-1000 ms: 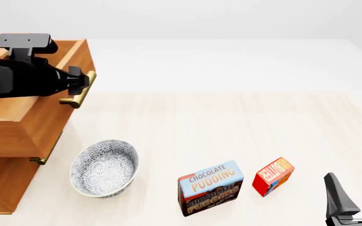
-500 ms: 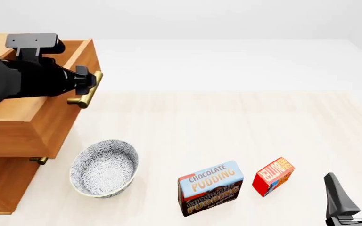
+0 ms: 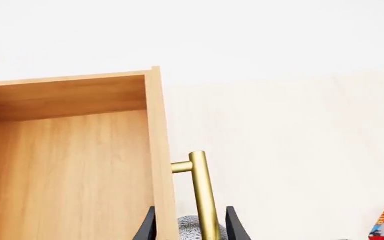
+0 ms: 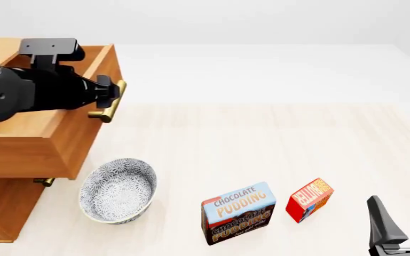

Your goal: Put the butter at the back in the top drawer of the cabinet and close it.

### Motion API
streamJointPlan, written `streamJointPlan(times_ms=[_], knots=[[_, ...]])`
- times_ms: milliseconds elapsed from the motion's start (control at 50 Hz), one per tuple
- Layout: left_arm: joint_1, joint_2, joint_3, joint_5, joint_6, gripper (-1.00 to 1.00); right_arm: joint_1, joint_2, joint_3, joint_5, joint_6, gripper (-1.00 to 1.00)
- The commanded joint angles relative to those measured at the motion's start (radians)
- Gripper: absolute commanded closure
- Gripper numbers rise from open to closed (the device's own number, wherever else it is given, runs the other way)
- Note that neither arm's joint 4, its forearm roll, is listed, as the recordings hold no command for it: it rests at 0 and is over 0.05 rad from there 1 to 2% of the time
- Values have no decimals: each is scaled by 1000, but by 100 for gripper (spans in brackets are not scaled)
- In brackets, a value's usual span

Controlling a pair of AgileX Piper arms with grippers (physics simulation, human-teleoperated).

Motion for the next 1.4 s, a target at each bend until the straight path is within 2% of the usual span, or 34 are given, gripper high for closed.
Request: streamJointPlan(times_ms=[20, 920, 1400], knots=[[-67, 82, 123, 10, 95, -100, 0, 0, 0, 0, 0, -100], [-206, 77, 139, -11, -25, -100, 0, 0, 0, 0, 0, -100], [-284, 71, 113, 4, -78, -100, 0, 0, 0, 0, 0, -100]])
